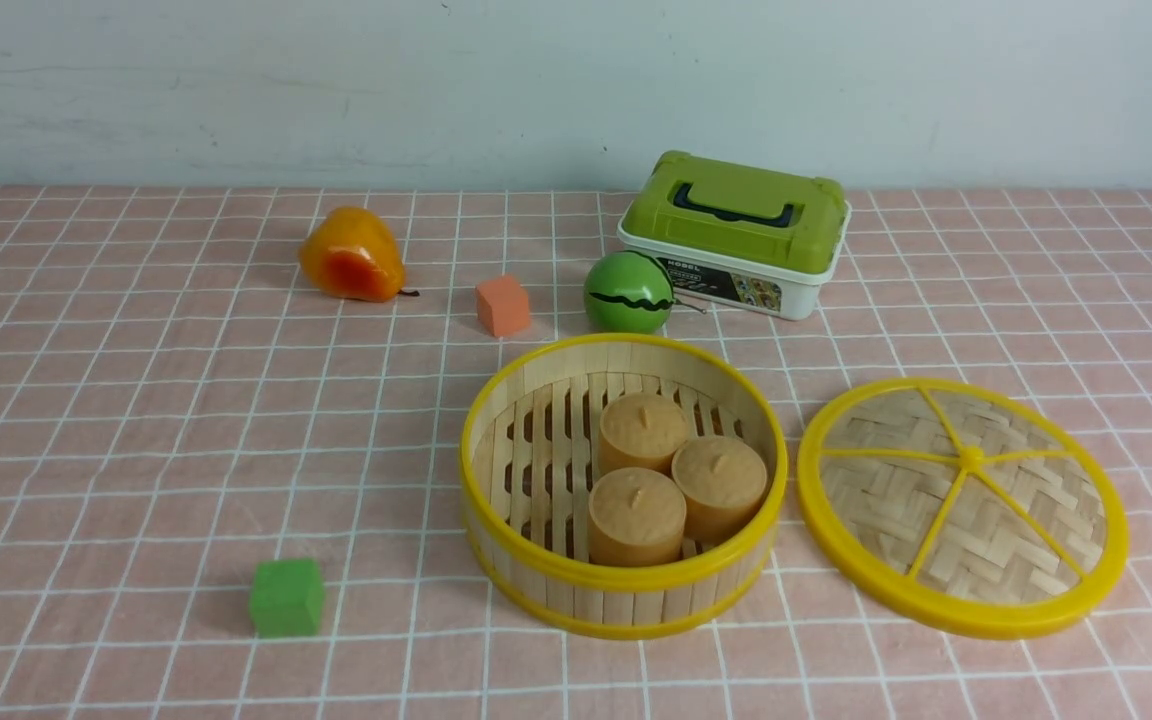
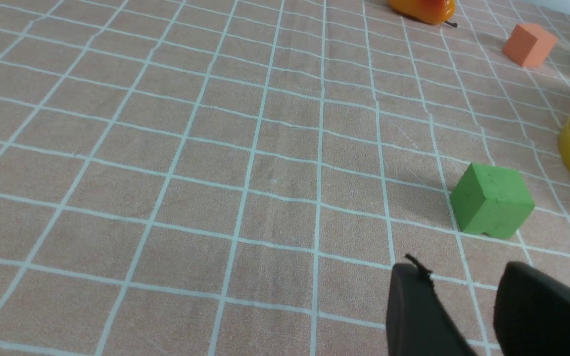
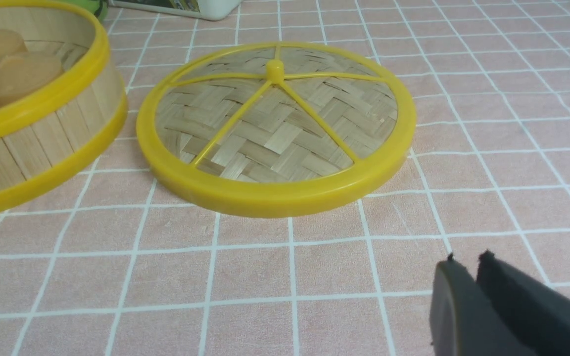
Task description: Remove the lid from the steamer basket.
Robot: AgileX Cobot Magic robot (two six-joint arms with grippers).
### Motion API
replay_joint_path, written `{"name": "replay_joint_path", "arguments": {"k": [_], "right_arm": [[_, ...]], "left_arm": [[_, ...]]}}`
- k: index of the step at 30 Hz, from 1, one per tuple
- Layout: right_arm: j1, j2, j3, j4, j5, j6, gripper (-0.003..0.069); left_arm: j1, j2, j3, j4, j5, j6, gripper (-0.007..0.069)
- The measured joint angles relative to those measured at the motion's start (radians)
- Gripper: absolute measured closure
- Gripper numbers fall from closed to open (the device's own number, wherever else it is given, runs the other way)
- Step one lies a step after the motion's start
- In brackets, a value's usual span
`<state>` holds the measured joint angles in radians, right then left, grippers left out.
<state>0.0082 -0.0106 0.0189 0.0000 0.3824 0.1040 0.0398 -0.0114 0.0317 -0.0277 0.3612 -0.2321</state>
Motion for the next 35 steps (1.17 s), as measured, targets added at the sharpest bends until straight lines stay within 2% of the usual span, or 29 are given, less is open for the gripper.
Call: {"name": "replay_joint_path", "arguments": {"k": [35], "right_arm": [[0.000,0.000,0.000,0.000,0.000,0.000,0.0572]], "left_arm": [[0.000,0.000,0.000,0.000,0.000,0.000,0.0385]]}}
